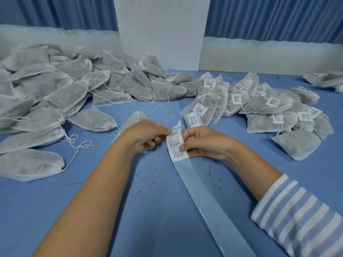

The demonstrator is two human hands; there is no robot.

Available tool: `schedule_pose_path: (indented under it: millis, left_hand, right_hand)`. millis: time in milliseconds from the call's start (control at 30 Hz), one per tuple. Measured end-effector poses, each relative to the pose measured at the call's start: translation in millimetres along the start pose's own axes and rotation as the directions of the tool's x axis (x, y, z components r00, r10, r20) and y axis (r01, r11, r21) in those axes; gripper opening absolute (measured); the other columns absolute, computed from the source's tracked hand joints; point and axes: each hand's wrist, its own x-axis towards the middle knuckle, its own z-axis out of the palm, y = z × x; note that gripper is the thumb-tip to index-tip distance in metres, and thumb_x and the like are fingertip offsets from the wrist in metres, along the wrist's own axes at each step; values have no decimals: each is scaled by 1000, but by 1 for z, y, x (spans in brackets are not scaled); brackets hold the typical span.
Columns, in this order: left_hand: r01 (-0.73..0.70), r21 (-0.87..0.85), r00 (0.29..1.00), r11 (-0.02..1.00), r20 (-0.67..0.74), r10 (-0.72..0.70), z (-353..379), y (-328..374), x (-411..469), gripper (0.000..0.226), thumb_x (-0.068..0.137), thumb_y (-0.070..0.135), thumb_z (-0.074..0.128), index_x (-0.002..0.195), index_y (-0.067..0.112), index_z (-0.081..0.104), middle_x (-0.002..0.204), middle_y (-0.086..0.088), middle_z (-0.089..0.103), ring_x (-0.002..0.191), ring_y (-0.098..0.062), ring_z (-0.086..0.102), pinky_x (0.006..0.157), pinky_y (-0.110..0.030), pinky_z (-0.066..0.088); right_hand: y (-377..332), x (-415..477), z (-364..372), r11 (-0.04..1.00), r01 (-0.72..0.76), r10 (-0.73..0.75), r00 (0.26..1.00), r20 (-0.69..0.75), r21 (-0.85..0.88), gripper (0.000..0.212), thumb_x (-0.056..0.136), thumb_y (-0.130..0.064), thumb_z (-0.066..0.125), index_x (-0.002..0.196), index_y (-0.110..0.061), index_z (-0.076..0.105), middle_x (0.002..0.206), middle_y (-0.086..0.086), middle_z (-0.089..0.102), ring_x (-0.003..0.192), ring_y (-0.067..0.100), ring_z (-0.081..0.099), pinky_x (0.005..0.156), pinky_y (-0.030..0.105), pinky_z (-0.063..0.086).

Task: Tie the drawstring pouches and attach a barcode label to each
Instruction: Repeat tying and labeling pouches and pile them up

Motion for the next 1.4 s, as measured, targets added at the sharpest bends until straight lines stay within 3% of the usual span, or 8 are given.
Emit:
schedule_pose_path:
  millis: [100, 333, 700, 833, 900, 1000, 1133, 1400]
  left_hand:
    - [-14, -77, 998, 997, 54, 18, -4, 0, 0, 6, 89, 7, 70, 94, 8, 65, 61, 4, 58, 38, -2, 37, 31, -12, 22]
    - [-156, -69, 987, 985, 19, 158, -6, -2, 4, 15, 85, 6, 74, 92, 15, 64, 55, 8, 55, 39, -2, 37, 33, -13, 23]
    - [-429, 404, 882, 808, -8, 471, 6, -9, 4, 20, 81, 16, 80, 90, 26, 65, 69, 10, 71, 45, -1, 52, 54, -21, 46]
    - [-457, 546, 853, 702, 46, 519, 8, -13, 3, 18, 80, 29, 81, 88, 30, 64, 78, 10, 70, 45, 4, 49, 40, -11, 35]
    - [-471, 634, 809, 613, 33, 587, 9, -13, 3, 16, 78, 38, 80, 81, 35, 65, 85, 12, 64, 59, 5, 51, 51, -16, 38]
    - [-515, 660, 737, 547, 15, 676, 12, -11, 1, 16, 77, 40, 81, 82, 37, 66, 88, 13, 55, 70, 2, 50, 69, -23, 43]
    - [-562, 701, 671, 440, 74, 738, 15, -11, 0, 13, 82, 35, 76, 93, 35, 69, 88, 17, 52, 74, 15, 47, 69, -24, 38]
    - [-528, 729, 676, 436, 51, 735, 15, -14, 4, 12, 89, 34, 69, 100, 31, 73, 80, 22, 60, 69, 13, 48, 68, -25, 42]
  right_hand:
    - [-2, 0, -1, 999, -1, 0, 1000, 14, 44, 5, 90, -12, 67, 94, -10, 69, 95, 7, 73, 86, 17, 69, 80, 29, 59]
    - [-5, 3, 0, 986, 34, -10, 989, -146, 164, 30, 96, -36, 58, 107, -8, 66, 95, 15, 75, 87, 26, 73, 69, 33, 59]
    - [4, 10, -6, 965, 178, -113, 945, -307, 193, 17, 95, -12, 61, 104, 0, 68, 102, 19, 73, 89, 25, 72, 77, 31, 59]
    - [3, 11, -6, 963, 180, -106, 937, -332, 201, 15, 96, -13, 59, 94, -3, 69, 91, 16, 75, 83, 24, 74, 71, 29, 59]
    - [3, 11, -6, 964, 174, -98, 935, -340, 202, 13, 95, -11, 60, 91, -3, 69, 85, 13, 75, 78, 22, 73, 67, 28, 59]
    - [3, 11, -6, 965, 169, -92, 936, -341, 203, 12, 93, -13, 63, 88, -4, 70, 81, 11, 74, 75, 21, 72, 67, 27, 58]
    - [4, 11, -10, 969, 140, -81, 959, -273, 205, 15, 91, -13, 65, 95, 0, 71, 91, 16, 73, 83, 24, 72, 73, 30, 58]
    - [8, 9, -14, 973, 180, -147, 966, -213, 145, 17, 88, -1, 66, 103, -2, 73, 100, 15, 74, 94, 21, 72, 76, 25, 57]
